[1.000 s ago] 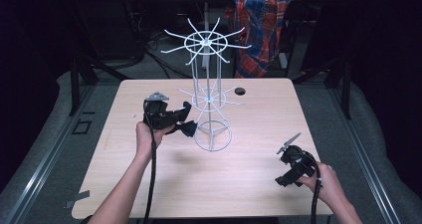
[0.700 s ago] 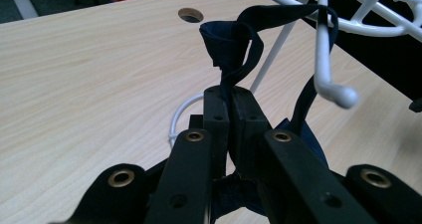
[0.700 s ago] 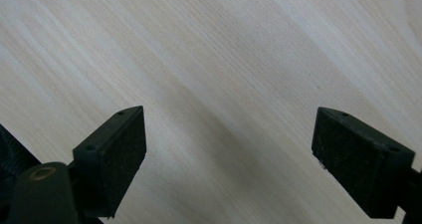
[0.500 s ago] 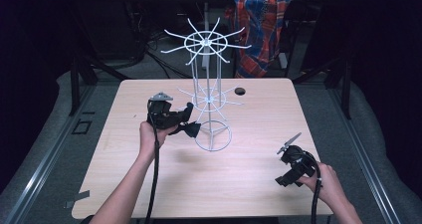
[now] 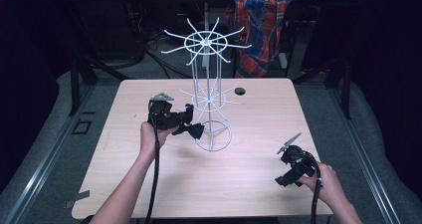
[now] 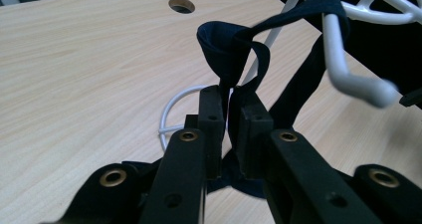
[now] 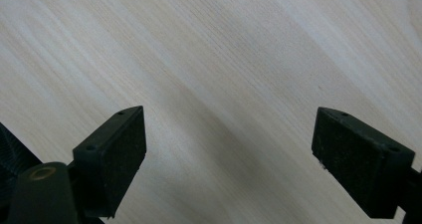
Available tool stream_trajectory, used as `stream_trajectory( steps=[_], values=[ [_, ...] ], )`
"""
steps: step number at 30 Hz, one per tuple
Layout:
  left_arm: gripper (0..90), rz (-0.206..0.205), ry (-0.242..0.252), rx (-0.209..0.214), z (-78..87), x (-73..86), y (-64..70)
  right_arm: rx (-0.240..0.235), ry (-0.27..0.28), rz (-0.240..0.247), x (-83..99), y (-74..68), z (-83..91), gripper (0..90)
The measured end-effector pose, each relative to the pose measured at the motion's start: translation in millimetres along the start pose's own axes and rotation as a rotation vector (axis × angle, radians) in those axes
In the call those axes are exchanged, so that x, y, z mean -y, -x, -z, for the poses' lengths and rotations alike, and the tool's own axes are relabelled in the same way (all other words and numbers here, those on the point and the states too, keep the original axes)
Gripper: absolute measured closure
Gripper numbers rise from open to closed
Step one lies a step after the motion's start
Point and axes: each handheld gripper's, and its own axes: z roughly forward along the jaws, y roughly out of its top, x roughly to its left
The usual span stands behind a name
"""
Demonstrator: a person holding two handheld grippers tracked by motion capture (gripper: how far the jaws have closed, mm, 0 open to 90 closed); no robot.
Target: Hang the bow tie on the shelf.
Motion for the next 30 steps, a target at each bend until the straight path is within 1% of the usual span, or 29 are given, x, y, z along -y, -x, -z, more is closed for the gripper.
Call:
stream_trajectory(
  steps=[3,5,6,7,8,11,12,13,14,16,17,18,23,24,25,26,27,28,29,30],
  values=[
    [77.7,0.003,-0.010,0.001,-1.3,0.3,-0.2,-0.003,0.004,-0.003,0.3,0.1,-0.3,13.7],
    [77.5,0.004,-0.011,0.000,-1.7,0.4,-0.1,-0.003,0.004,-0.003,0.4,0.1,-0.3,13.7],
    [75.6,0.005,-0.014,-0.001,-1.9,0.5,-0.1,-0.007,0.014,-0.012,0.9,-0.2,-0.7,13.7],
    [74.8,0.002,-0.011,-0.021,-3.1,1.1,0.7,-0.008,0.015,-0.011,0.9,-0.1,-0.8,13.7],
    [73.8,-0.001,-0.022,-0.008,-2.6,1.0,-0.1,-0.007,0.013,-0.011,1.0,-0.2,-0.8,13.7],
    [68.9,0.000,-0.023,-0.018,-3.3,1.8,0.0,-0.006,-0.002,0.001,0.4,0.6,0.6,13.7],
    [68.9,0.001,-0.021,-0.016,-3.5,2.1,-0.3,-0.009,0.038,-0.032,1.9,-1.6,-2.0,13.7],
    [64.4,0.007,-0.025,-0.021,-3.8,2.3,-0.6,-0.008,0.022,-0.018,1.4,-0.6,-0.7,13.7],
    [61.2,0.007,-0.025,-0.021,-3.8,2.3,-0.6,-0.007,0.019,-0.014,1.3,-0.2,-0.2,13.7],
    [61.1,0.003,-0.031,-0.019,-3.6,2.6,-1.3,-0.006,0.014,-0.009,1.2,0.2,0.4,13.7],
    [59.6,0.003,-0.034,-0.020,-3.5,2.5,-1.2,-0.004,0.014,-0.009,1.2,0.1,0.7,13.7],
    [54.9,0.003,-0.044,-0.028,-3.5,2.3,-0.4,-0.002,0.011,-0.006,1.0,0.2,1.4,13.7],
    [44.3,0.002,-0.059,-0.044,-2.9,2.5,0.9,-0.002,0.013,-0.006,1.3,-0.3,1.5,13.7],
    [44.3,-0.001,-0.066,-0.047,-2.5,2.8,1.0,-0.004,0.018,-0.010,1.5,-0.4,1.2,13.7],
    [40.7,0.012,-0.066,-0.039,-1.5,4.0,1.8,-0.004,0.020,-0.009,1.5,-0.5,1.5,13.7],
    [39.5,0.012,-0.065,-0.044,-1.0,4.7,2.6,-0.005,0.017,-0.005,1.4,-0.3,2.0,13.7],
    [38.3,0.012,-0.065,-0.044,-1.0,4.7,2.6,-0.008,0.029,-0.012,1.8,-0.6,1.5,13.7],
    [37.5,0.008,-0.069,-0.055,0.0,6.0,3.3,-0.003,0.009,0.005,1.0,0.5,3.4,13.7],
    [36.5,0.008,-0.069,-0.055,0.0,6.0,3.3,-0.003,0.009,0.005,1.0,0.5,3.4,13.7],
    [35.2,0.005,-0.073,-0.071,0.9,6.9,3.2,-0.009,0.032,-0.012,2.0,-0.5,1.8,13.7]
  ],
)
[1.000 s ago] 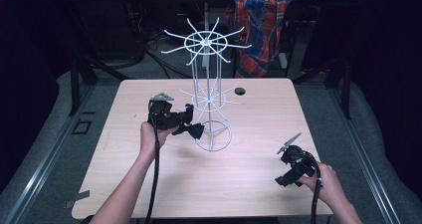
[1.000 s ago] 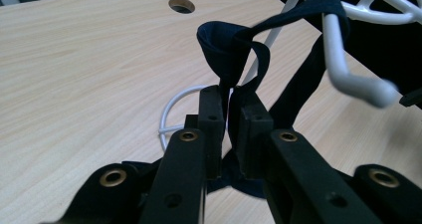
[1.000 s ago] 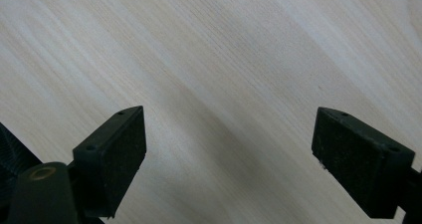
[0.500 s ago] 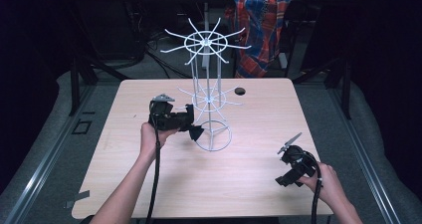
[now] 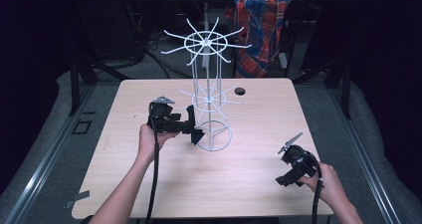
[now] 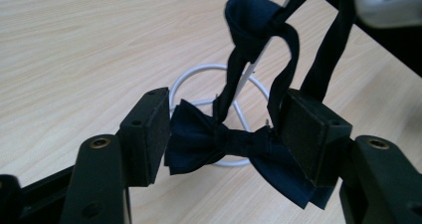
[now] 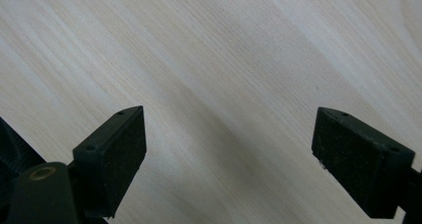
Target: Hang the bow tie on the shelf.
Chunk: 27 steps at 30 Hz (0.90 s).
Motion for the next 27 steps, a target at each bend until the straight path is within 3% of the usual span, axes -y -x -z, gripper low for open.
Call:
stream_trajectory(
  steps=[2,11,15,18,23,27],
  values=[
    [33.6,0.007,-0.003,-0.013,0.8,1.4,-1.5,0.005,-0.027,0.021,-1.0,1.3,1.8,13.7],
    [25.9,0.016,0.017,-0.032,3.3,5.0,-3.9,0.005,-0.014,0.010,-0.4,0.5,1.3,13.7],
    [24.6,0.007,0.027,-0.037,5.5,4.3,-1.8,-0.004,-0.020,0.018,-0.7,1.2,1.5,13.7],
    [24.1,-0.005,0.038,-0.044,9.1,3.4,0.5,-0.012,0.002,-0.003,0.4,0.4,-0.3,13.7],
    [22.2,-0.010,0.037,-0.047,12.7,3.5,0.2,-0.004,0.001,0.000,0.3,0.7,0.1,13.7],
    [18.6,-0.041,0.014,-0.055,19.0,5.0,-1.0,-0.002,0.001,0.000,0.3,1.1,0.5,13.7]
  ],
)
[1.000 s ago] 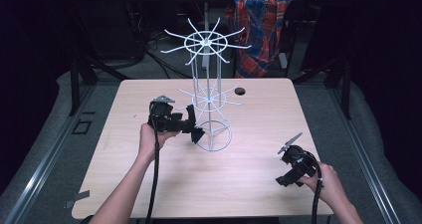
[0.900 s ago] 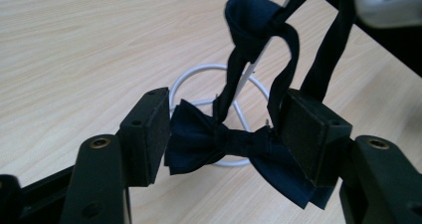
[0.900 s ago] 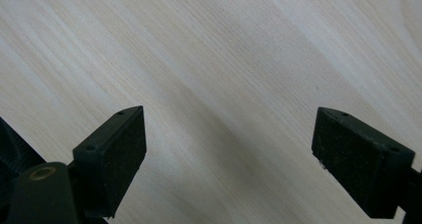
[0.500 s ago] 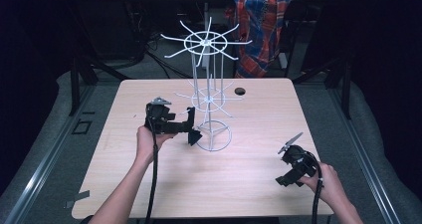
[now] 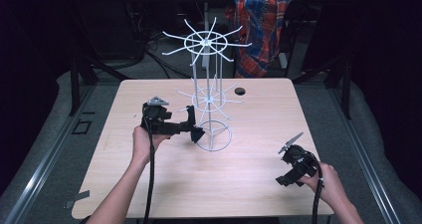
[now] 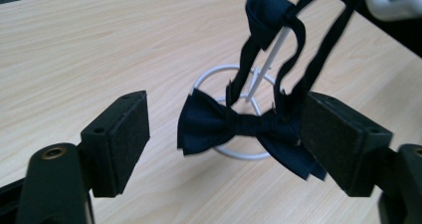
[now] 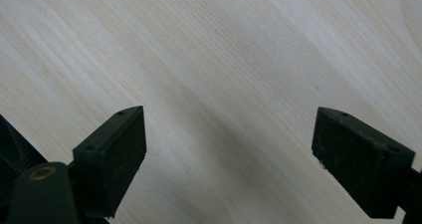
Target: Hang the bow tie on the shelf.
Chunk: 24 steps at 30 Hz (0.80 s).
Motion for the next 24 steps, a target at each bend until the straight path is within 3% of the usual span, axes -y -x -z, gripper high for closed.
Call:
stream_trajectory(
  steps=[1,6,10,15,16,19,24],
  values=[
    [17.8,-0.017,-0.006,-0.020,2.0,1.6,0.1,-0.004,0.000,-0.002,-0.2,-0.3,0.0,13.7],
    [15.5,-0.021,-0.009,-0.020,9.7,4.2,0.3,-0.008,0.016,-0.008,0.0,-1.9,1.0,13.7],
    [14.7,-0.059,-0.017,-0.045,19.3,5.9,3.8,-0.002,0.006,0.003,-1.0,-1.9,2.8,13.5],
    [12.1,-0.042,-0.021,-0.059,28.6,11.0,2.5,-0.008,0.007,0.001,-1.0,-1.3,2.5,13.4],
    [11.0,-0.042,-0.026,-0.063,30.8,12.4,2.9,-0.017,0.029,-0.016,-0.1,-2.2,1.8,13.4],
    [8.7,-0.071,-0.035,-0.095,40.5,16.5,6.4,-0.013,0.030,-0.010,-0.2,-0.4,3.8,13.4],
    [5.2,-0.078,-0.065,-0.128,50.9,30.2,3.7,-0.022,0.033,-0.006,-1.2,-0.4,4.2,13.4]
  ],
)
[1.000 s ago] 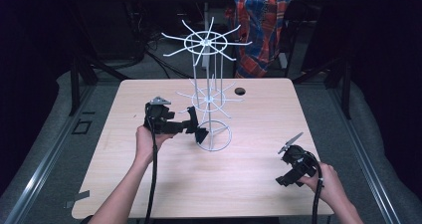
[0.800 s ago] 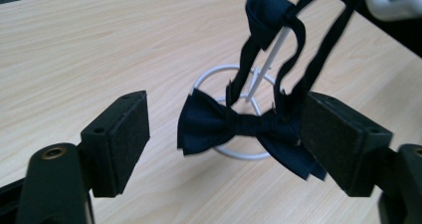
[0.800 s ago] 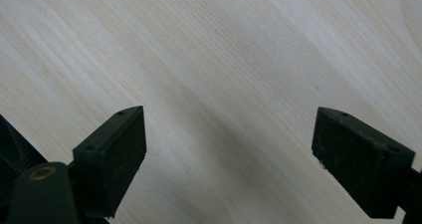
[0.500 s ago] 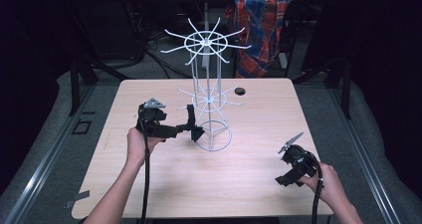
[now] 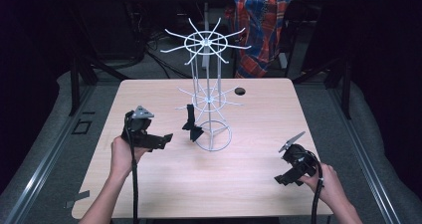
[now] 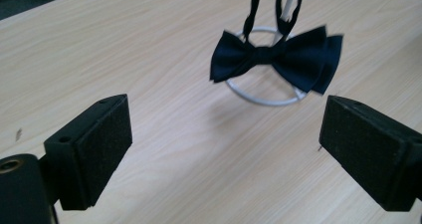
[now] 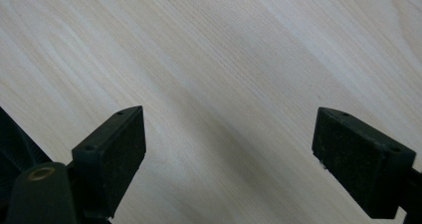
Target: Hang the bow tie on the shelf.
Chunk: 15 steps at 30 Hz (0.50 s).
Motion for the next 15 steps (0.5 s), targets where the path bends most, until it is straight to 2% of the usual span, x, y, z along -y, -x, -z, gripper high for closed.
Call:
stream_trajectory(
  steps=[2,6,12,13,15],
  values=[
    [3.6,0.008,-0.014,0.004,-0.3,3.0,-2.8,-0.007,0.012,-0.015,-0.5,0.1,-2.4,13.2],
    [0.9,0.020,-0.018,0.004,0.3,6.6,-3.2,-0.007,-0.001,-0.009,-1.3,1.8,-2.7,12.9],
    [0.2,0.002,-0.036,-0.003,6.7,13.8,1.3,-0.011,0.015,-0.027,1.5,2.7,-0.4,12.3],
    [0.2,-0.010,-0.034,-0.017,10.6,18.7,3.1,-0.016,0.024,-0.034,1.8,2.5,-1.5,12.3],
    [0.2,-0.016,-0.033,-0.027,12.0,20.5,3.5,-0.017,0.005,-0.020,1.1,3.6,-0.7,12.2]
  ],
)
